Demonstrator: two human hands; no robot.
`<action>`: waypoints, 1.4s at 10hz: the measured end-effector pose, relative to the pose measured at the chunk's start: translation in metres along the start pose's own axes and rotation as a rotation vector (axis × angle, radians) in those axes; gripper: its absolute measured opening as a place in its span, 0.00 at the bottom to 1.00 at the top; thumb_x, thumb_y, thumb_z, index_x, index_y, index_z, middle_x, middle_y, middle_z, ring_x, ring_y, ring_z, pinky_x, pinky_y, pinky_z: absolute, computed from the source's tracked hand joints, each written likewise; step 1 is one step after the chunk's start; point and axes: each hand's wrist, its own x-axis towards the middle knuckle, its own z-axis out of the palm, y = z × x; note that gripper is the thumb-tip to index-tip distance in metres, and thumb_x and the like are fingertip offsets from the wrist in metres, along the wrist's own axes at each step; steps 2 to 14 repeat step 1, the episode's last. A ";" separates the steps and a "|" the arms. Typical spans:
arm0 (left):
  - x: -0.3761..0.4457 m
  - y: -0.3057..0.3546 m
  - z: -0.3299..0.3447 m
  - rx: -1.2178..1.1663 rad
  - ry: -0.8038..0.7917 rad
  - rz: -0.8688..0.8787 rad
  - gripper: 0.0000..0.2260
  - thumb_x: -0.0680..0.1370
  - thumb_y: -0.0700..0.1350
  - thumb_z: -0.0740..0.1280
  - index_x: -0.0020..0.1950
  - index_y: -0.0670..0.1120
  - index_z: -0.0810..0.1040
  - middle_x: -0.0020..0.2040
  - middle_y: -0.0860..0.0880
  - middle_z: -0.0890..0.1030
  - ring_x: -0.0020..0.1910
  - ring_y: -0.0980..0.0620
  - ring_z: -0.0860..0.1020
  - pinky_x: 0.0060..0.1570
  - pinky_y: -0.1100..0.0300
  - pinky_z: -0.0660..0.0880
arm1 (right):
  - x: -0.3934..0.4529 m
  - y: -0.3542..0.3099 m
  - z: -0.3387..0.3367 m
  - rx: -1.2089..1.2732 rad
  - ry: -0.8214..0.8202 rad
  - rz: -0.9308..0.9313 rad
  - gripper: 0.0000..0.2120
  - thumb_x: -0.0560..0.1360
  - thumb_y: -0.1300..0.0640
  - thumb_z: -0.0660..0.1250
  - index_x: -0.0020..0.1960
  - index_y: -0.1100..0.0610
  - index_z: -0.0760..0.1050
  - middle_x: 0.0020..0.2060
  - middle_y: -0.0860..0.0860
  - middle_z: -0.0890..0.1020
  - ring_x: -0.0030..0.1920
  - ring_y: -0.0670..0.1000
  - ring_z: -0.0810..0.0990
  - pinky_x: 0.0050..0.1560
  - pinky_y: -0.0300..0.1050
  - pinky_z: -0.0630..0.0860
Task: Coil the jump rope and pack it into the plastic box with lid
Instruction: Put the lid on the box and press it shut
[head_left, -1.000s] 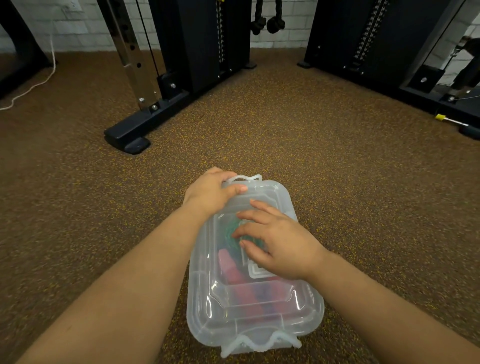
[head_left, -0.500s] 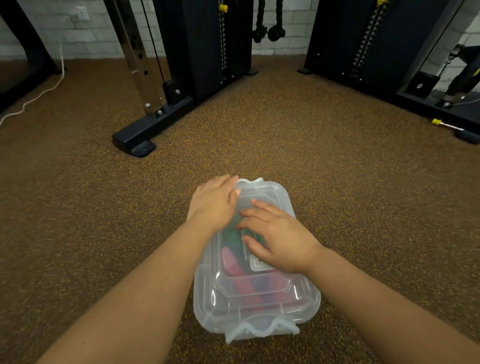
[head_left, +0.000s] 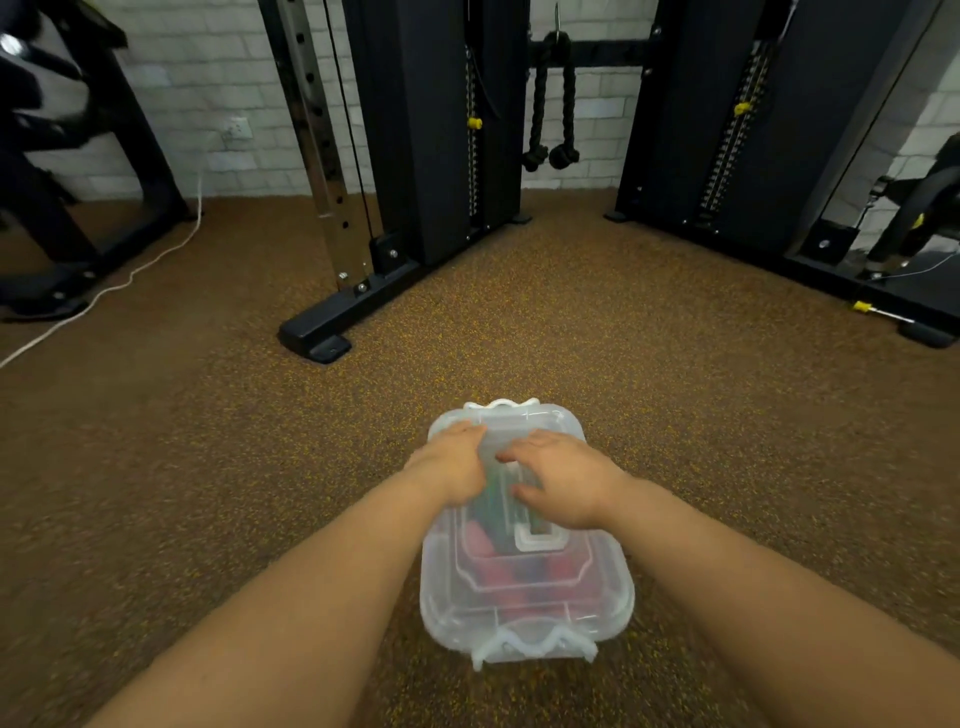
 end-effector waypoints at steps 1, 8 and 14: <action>-0.002 0.002 -0.021 -0.037 0.057 0.012 0.19 0.78 0.42 0.58 0.69 0.46 0.70 0.70 0.42 0.70 0.67 0.42 0.70 0.65 0.52 0.69 | 0.000 -0.002 -0.027 -0.039 0.052 0.041 0.22 0.77 0.49 0.61 0.70 0.51 0.68 0.69 0.53 0.73 0.69 0.55 0.68 0.69 0.49 0.65; -0.002 0.002 -0.021 -0.037 0.057 0.012 0.19 0.78 0.42 0.58 0.69 0.46 0.70 0.70 0.42 0.70 0.67 0.42 0.70 0.65 0.52 0.69 | 0.000 -0.002 -0.027 -0.039 0.052 0.041 0.22 0.77 0.49 0.61 0.70 0.51 0.68 0.69 0.53 0.73 0.69 0.55 0.68 0.69 0.49 0.65; -0.002 0.002 -0.021 -0.037 0.057 0.012 0.19 0.78 0.42 0.58 0.69 0.46 0.70 0.70 0.42 0.70 0.67 0.42 0.70 0.65 0.52 0.69 | 0.000 -0.002 -0.027 -0.039 0.052 0.041 0.22 0.77 0.49 0.61 0.70 0.51 0.68 0.69 0.53 0.73 0.69 0.55 0.68 0.69 0.49 0.65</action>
